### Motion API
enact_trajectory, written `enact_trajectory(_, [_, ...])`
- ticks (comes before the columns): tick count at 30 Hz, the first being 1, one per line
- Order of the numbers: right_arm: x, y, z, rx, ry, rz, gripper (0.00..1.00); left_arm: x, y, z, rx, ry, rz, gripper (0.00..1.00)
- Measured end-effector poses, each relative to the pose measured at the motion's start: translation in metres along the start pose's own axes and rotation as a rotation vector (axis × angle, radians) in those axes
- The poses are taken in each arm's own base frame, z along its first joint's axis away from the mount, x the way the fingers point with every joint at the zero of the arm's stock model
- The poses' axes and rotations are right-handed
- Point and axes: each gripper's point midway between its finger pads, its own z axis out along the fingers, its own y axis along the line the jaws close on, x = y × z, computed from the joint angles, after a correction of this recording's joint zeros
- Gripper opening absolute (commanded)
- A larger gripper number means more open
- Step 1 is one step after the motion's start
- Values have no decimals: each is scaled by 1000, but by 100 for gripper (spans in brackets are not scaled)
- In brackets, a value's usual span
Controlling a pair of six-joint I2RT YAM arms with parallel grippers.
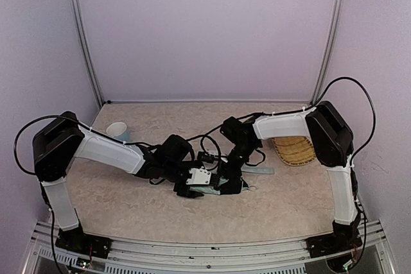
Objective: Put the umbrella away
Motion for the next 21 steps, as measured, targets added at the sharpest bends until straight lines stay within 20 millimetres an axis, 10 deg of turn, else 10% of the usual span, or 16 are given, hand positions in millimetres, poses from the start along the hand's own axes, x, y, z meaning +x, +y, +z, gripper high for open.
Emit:
enact_trajectory(5, [-1, -1, -1, 0, -6, 15, 45, 2, 7, 10, 17, 57, -18, 49])
enact_trajectory(8, [0, -4, -3, 21, -6, 26, 96, 4, 7, 13, 38, 82, -29, 39])
enact_trajectory(9, [-2, -3, -3, 20, -15, 23, 100, 3, 9, 13, 38, 86, -30, 35])
enact_trajectory(15, [-1, -18, -24, 166, -32, -6, 100, -7, 13, 15, 32, 64, 16, 0])
enact_trajectory(21, [2, -23, -45, 317, -53, -24, 100, -13, 19, 22, 18, 57, 34, 0])
